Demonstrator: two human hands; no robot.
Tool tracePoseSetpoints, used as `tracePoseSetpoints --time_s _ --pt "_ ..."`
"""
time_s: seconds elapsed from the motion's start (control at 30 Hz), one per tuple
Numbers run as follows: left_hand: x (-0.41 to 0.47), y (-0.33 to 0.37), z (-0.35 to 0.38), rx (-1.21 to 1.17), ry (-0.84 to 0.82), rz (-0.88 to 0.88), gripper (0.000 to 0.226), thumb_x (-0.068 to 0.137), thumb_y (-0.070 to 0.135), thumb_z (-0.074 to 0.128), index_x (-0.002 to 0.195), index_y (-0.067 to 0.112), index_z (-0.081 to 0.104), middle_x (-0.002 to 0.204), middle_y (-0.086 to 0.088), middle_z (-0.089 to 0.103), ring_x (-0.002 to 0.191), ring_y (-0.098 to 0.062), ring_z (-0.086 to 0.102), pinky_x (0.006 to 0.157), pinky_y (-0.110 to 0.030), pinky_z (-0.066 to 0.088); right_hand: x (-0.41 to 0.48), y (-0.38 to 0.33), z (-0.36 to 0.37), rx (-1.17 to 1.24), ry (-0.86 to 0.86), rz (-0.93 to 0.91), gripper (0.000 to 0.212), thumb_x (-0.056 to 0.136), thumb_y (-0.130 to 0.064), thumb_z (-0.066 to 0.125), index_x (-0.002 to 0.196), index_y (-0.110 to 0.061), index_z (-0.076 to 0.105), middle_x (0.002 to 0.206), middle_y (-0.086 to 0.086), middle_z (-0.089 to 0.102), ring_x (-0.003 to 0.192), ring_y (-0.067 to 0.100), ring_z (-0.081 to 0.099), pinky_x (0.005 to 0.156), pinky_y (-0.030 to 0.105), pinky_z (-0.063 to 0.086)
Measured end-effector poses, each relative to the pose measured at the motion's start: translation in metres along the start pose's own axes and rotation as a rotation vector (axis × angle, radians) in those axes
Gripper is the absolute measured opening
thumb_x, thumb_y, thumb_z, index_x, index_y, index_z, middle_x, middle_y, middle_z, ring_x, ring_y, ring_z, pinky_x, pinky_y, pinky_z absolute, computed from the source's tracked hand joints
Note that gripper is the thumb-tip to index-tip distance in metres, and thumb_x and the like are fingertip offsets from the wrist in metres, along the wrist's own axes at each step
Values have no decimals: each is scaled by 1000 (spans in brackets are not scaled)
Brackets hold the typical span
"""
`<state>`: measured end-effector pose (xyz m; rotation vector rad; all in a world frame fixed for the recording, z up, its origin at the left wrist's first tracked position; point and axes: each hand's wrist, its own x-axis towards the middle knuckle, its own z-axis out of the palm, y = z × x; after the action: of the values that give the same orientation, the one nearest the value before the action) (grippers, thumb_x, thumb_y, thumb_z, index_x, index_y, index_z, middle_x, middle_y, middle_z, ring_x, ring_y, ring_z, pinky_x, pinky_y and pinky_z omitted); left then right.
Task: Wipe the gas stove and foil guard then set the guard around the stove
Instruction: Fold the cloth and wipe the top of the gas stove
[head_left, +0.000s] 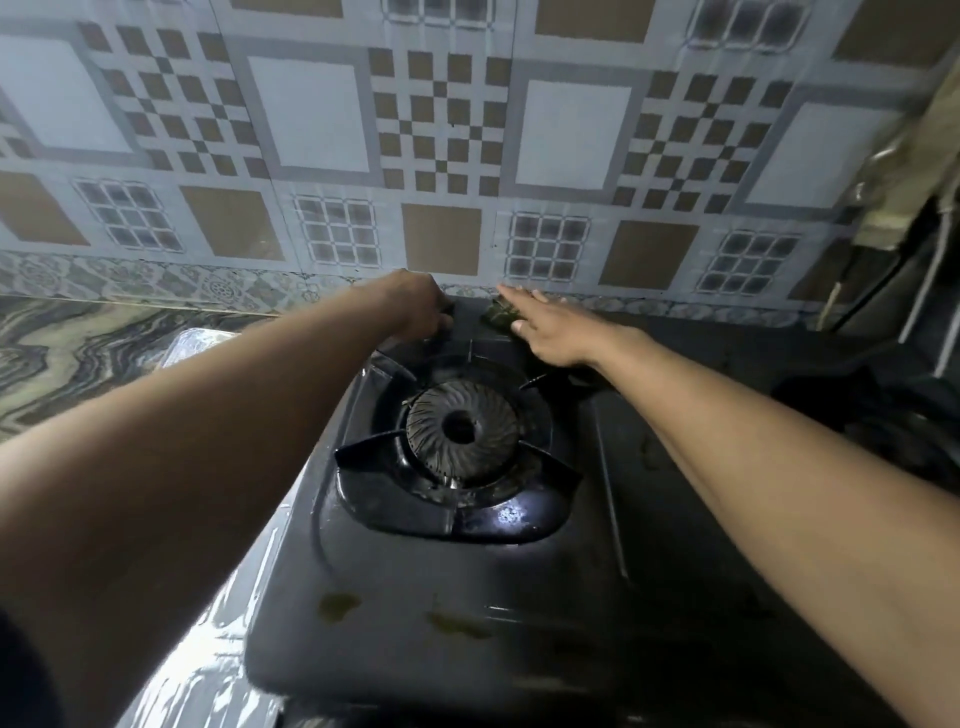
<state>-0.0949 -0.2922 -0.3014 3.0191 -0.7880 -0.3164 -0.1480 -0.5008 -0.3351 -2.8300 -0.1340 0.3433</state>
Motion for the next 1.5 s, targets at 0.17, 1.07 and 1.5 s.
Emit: tracePoseSetpoints --time_s 0.17,1.07,1.5 --pt "3 2 1 35 -2 -12 38 96 38 56 130 22 64 122 -14 65 107 -33 60 91 -41 51 -3 2 -12 51 -44 76 59 107 -16 40 158 -34 17 167 0 4 153 21 3 121 35 2" --pt "33 89 -10 61 -74 180 42 95 50 57 132 31 63 133 -7 59 119 -31 54 100 -41 46 -53 54 -18 53 21 295 58 109 -30 34 160 -28 7 167 5 -2 154 22 -2 122 42 3" --pt "33 158 7 -42 8 112 53 88 56 62 126 20 67 121 -14 66 110 -35 59 96 -45 50 -94 113 -24 16 -8 347 59 109 -28 31 160 -25 3 167 6 -8 153 23 -7 123 45 1"
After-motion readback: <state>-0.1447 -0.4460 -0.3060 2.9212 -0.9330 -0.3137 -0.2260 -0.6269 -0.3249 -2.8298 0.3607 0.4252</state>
